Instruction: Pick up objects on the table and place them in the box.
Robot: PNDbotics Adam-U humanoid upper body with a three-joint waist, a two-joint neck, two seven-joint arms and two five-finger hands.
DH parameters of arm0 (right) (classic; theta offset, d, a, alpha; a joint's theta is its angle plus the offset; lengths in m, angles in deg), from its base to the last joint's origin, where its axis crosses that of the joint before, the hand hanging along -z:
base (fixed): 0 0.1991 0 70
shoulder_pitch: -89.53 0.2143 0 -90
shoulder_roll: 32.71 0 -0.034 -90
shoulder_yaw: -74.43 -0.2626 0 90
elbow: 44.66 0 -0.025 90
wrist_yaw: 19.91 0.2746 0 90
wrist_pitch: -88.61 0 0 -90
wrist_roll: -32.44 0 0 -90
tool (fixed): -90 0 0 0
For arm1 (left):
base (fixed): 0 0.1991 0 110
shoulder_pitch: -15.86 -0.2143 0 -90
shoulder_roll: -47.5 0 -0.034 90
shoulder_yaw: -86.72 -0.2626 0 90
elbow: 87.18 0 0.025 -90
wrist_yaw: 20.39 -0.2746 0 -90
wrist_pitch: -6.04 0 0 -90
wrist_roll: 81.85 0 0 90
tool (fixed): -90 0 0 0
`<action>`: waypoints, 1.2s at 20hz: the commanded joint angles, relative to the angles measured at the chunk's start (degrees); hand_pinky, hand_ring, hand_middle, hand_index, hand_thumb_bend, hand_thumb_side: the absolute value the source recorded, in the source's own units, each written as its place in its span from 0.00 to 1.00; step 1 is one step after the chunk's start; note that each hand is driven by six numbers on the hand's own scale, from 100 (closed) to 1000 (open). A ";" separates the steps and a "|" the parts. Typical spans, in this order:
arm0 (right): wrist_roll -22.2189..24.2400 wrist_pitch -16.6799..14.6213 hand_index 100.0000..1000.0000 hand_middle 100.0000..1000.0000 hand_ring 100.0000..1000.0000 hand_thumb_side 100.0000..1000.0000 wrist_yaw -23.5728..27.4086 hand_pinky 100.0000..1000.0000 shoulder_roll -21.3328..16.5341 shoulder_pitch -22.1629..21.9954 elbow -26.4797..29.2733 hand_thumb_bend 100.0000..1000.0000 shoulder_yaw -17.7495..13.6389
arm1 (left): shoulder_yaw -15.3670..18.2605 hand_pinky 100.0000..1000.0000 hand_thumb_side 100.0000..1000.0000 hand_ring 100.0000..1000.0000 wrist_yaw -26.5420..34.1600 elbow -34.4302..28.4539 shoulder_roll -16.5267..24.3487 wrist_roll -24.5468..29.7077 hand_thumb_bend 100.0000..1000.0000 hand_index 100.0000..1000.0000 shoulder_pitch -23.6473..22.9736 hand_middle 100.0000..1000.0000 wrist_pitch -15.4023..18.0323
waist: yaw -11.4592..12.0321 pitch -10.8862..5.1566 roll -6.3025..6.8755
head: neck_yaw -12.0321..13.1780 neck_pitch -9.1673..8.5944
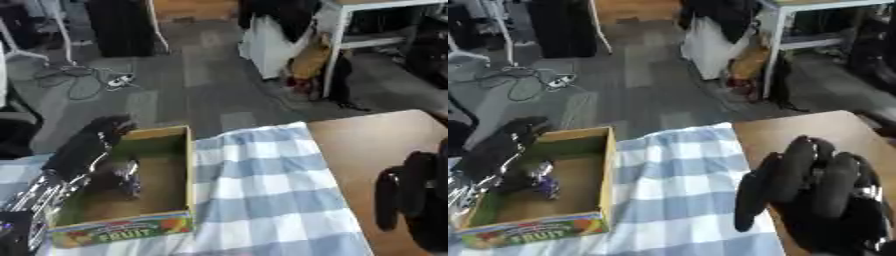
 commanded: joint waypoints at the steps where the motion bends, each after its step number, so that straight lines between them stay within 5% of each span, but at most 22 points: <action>1: 13.45 -14.04 0.67 0.63 0.61 0.82 -0.69 0.46 -1.84 -1.02 0.64 0.00 -0.26 | 0.27 1.00 0.82 1.00 4.68 -5.52 3.27 -1.21 0.71 1.00 -1.65 1.00 -0.34 | 1.20 -2.41 -0.41 | -1.60 -4.67; 5: 13.45 -15.63 0.67 0.63 0.61 0.82 -2.25 0.47 -3.66 -5.38 0.64 0.00 -0.49 | -0.29 1.00 0.68 1.00 14.48 -16.56 3.84 -2.55 0.38 1.00 -11.04 1.00 -4.98 | 5.28 -5.31 -0.85 | -3.90 -9.31; 11: 13.45 -20.58 0.66 0.63 0.61 0.84 -6.39 0.46 -5.65 -11.71 0.64 0.00 0.07 | 0.92 1.00 0.65 0.97 28.08 -45.94 -0.87 -6.65 0.36 1.00 -29.53 1.00 -12.14 | 10.83 -7.65 -2.64 | -5.65 -13.84; 13: 13.45 -23.23 0.66 0.62 0.60 0.84 -7.72 0.46 -6.21 -13.73 0.64 0.00 0.76 | 1.35 1.00 0.60 0.95 28.91 -55.70 -4.60 -7.64 0.44 1.00 -33.63 1.00 -12.26 | 12.62 -7.87 -3.63 | -7.66 -15.33; 14: 13.45 -24.59 0.65 0.60 0.58 0.84 -8.15 0.42 -6.37 -14.64 0.64 0.00 1.42 | 1.19 0.98 0.53 0.93 28.64 -59.90 -6.33 -7.76 0.62 1.00 -35.09 1.00 -11.64 | 13.40 -7.95 -4.16 | -8.71 -16.00; 15: 13.45 -25.58 0.65 0.59 0.57 0.85 -8.24 0.41 -6.43 -15.37 0.64 0.00 2.20 | 0.83 0.97 0.52 0.93 28.04 -63.15 -7.68 -7.49 0.64 1.00 -36.16 1.00 -10.70 | 14.04 -8.01 -4.61 | -9.57 -16.48; 17: 13.45 -26.29 0.61 0.47 0.47 0.80 -7.66 0.28 -6.33 -16.14 0.64 0.00 4.63 | -0.34 0.95 0.47 0.92 24.72 -67.43 -9.36 -5.04 0.92 1.00 -37.18 1.00 -7.70 | 15.36 -8.12 -5.81 | -11.66 -17.91; 19: 13.45 -26.47 0.56 0.39 0.40 0.78 -7.82 0.18 -6.09 -16.26 0.64 0.00 6.48 | -1.54 0.93 0.51 0.92 22.35 -68.51 -10.22 -2.26 1.00 1.00 -37.37 1.00 -5.61 | 16.12 -8.20 -6.82 | -12.79 -19.08; 24: 13.45 -26.52 0.51 0.32 0.34 0.70 -9.29 0.08 -5.45 -17.07 0.64 0.00 9.29 | -2.99 0.91 0.50 0.90 21.70 -68.61 -10.35 0.41 1.00 1.00 -36.69 1.00 -3.33 | 17.39 -8.01 -8.05 | -14.27 -21.24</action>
